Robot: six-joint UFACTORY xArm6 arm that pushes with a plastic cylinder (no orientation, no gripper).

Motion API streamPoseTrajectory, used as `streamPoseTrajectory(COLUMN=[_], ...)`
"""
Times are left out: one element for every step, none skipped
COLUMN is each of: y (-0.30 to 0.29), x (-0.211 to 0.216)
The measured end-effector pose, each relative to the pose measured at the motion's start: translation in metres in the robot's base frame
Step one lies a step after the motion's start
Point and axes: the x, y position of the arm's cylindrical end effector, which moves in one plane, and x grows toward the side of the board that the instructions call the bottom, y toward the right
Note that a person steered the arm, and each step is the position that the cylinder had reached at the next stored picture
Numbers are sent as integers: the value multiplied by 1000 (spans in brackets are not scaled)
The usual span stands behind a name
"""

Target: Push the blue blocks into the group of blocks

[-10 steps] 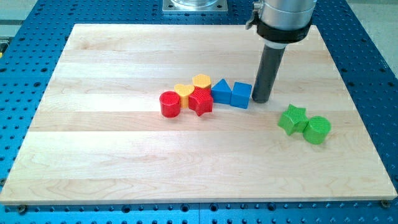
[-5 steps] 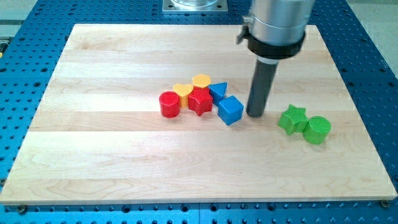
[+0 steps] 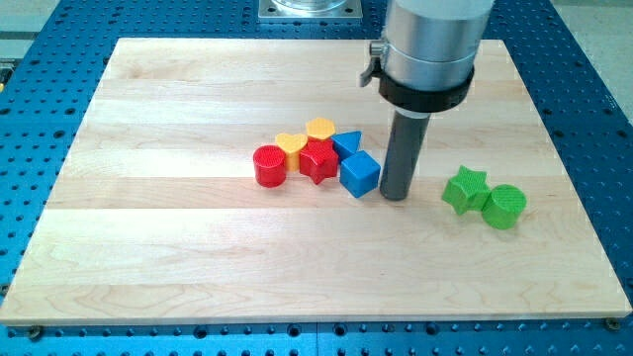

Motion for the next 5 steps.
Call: streamPoseTrajectory(y=[1,-6,-26,-40,-23], x=[-5,-5,-2,3,28])
